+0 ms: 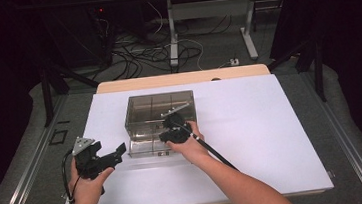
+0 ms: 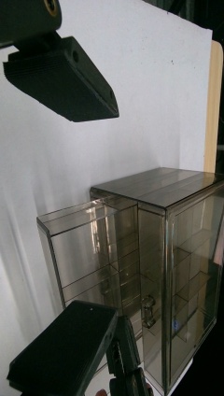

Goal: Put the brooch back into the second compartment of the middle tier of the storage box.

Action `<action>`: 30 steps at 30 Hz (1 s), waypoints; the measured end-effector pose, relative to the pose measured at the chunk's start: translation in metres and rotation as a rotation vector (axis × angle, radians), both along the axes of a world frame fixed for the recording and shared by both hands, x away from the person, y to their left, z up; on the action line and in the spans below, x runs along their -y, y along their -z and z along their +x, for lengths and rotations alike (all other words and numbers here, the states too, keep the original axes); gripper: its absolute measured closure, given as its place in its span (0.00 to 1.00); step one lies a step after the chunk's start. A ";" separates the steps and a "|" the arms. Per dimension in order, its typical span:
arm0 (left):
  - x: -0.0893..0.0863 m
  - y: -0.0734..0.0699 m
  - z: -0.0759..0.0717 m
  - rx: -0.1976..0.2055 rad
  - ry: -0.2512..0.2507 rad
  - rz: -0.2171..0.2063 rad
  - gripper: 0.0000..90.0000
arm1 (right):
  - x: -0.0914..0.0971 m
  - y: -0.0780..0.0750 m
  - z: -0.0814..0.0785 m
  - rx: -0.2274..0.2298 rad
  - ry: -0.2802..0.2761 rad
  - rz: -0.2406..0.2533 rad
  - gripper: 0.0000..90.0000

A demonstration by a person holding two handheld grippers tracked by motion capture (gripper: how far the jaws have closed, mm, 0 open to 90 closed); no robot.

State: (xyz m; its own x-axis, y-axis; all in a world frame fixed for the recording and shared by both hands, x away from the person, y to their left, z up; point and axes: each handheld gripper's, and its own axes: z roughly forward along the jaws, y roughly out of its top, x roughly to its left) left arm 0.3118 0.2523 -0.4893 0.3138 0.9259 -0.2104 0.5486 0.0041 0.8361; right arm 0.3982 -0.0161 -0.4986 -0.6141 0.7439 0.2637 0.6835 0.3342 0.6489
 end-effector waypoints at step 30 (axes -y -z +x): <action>0.000 0.001 0.001 -0.003 0.001 0.001 0.06 | 0.004 -0.010 -0.007 0.018 -0.056 0.006 0.44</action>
